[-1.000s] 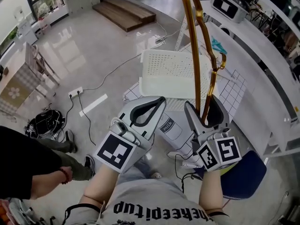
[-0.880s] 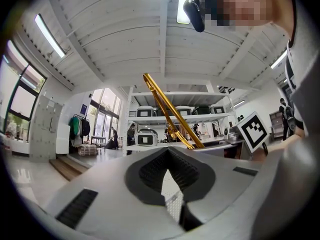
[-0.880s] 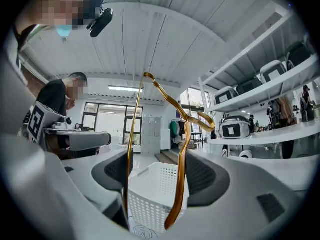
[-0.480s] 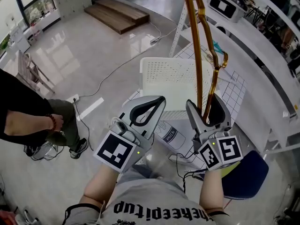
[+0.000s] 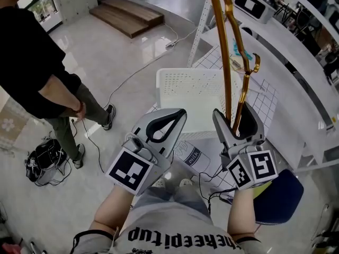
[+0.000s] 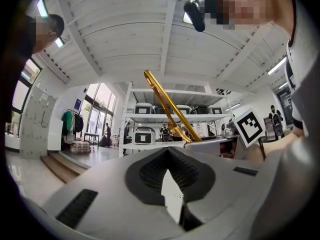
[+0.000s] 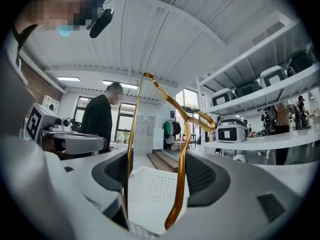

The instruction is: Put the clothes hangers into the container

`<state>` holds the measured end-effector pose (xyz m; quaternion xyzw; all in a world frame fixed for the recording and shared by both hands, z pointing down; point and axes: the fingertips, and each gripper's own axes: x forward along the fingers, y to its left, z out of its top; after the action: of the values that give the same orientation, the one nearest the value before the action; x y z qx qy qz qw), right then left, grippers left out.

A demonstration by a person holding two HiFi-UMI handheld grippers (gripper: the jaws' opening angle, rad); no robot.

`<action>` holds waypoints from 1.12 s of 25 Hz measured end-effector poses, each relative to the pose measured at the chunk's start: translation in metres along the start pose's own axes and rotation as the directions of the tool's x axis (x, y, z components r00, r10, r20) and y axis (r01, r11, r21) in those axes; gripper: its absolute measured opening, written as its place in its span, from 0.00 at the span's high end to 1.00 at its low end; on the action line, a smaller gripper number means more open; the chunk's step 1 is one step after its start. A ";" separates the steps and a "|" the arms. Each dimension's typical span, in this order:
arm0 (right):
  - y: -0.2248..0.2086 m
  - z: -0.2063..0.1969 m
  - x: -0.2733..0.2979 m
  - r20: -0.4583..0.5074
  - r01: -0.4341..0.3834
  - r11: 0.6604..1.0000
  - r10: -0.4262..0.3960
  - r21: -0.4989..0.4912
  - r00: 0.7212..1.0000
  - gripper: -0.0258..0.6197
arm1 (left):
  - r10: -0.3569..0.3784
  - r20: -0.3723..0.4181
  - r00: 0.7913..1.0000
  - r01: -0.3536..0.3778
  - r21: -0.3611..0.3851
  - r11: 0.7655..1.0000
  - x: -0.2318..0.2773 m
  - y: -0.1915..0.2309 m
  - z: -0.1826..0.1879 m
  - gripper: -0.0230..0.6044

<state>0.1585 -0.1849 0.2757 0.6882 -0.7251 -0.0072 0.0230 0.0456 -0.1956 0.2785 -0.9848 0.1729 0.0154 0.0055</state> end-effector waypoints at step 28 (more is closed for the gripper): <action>-0.055 -0.021 0.078 -0.042 -0.258 0.965 0.256 -0.049 0.966 0.43 | 0.288 -0.032 0.957 -0.288 -0.013 0.957 0.035 0.017 -0.007 0.94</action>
<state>0.2103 -0.2651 0.2960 0.5875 -0.8072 -0.0115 0.0554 0.0724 -0.2239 0.2841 -0.9493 0.3144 0.0030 -0.0077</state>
